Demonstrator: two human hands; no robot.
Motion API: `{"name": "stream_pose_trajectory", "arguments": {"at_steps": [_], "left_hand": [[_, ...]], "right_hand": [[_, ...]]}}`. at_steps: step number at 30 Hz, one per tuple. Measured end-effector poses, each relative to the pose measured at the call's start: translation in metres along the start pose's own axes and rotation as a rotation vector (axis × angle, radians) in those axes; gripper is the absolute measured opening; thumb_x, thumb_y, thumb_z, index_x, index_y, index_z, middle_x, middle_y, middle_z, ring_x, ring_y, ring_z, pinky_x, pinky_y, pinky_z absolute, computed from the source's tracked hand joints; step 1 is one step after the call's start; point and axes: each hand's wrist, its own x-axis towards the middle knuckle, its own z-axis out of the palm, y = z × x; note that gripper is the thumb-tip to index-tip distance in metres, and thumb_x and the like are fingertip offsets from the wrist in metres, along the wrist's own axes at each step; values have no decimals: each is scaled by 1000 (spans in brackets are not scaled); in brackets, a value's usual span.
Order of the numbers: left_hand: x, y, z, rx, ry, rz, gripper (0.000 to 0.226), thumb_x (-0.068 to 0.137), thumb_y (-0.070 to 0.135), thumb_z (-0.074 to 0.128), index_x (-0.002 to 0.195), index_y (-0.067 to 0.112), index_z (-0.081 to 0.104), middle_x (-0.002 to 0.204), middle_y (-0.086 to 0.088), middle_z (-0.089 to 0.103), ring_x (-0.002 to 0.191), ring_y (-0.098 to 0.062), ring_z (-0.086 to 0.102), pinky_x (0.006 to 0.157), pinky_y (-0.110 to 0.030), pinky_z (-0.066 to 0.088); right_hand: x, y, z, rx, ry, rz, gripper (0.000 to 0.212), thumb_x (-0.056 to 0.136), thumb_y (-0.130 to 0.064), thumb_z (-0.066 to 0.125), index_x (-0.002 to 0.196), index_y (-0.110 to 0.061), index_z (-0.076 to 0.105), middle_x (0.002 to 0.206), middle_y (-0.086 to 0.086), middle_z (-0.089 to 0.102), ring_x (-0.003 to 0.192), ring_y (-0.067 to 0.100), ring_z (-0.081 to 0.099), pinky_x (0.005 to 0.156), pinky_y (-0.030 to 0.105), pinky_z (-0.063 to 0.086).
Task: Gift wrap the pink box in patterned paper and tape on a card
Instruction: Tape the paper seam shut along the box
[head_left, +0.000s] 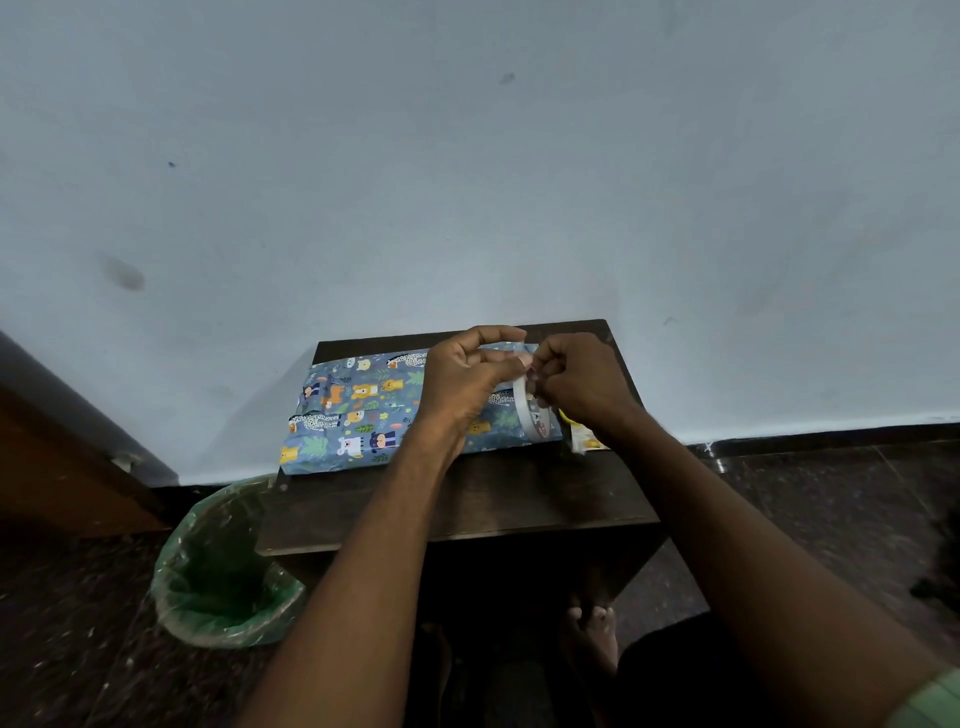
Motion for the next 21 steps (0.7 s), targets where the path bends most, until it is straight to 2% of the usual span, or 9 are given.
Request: {"name": "stream_pose_trajectory", "arguments": {"at_steps": [4,7,9,11,14,17,21], "left_hand": [[0,-2,-1,43,-1,13,29,84,3,86,111,11,80,85,-11,82,77,-8,76,66,-11,51],[0,-3,-1,50,-3,28,28,85,1,84,111,11,80,85,-11,82,80,-13,79,71,-14,55],[1,-4,0,59,-1,45,26,86,1,83,110,12,80,84,-11,82,81,-16,80,76,-18,59],[3,-6,0,70,-1,63,26,87,2,83,110,13,80,84,-10,82,85,-20,81,84,-23,61],[4,-8,1,80,-13,82,24,88,4,82,110,15,80,85,-10,82,89,-24,81,91,-28,61],[7,-10,3,87,-14,89,23,89,5,82,108,16,81,84,-11,81,90,-27,81,95,-34,60],[10,-12,5,100,-21,94,21,89,6,82,107,17,80,82,-11,81,86,-24,80,93,-32,60]], "right_hand": [[3,2,-10,-31,-22,16,24,70,5,76,79,-18,78,72,-1,76,74,17,75,78,46,64],[4,6,-18,-164,-13,32,25,75,5,69,81,-16,79,78,-1,77,80,17,74,79,37,61],[4,10,-21,-278,19,66,26,73,3,69,74,-22,76,80,-3,75,86,19,70,74,29,52],[4,15,-19,-339,17,107,23,70,3,70,72,-19,75,78,-5,73,85,20,70,69,26,46],[1,16,-10,-406,-4,119,20,67,1,71,75,-18,73,85,0,73,85,26,70,66,27,45],[0,14,-5,-484,18,69,22,69,0,73,86,-15,71,96,7,72,92,32,69,71,33,52],[1,16,-1,-591,39,58,24,78,-6,73,101,-12,69,107,12,70,103,38,68,78,36,52]]}}
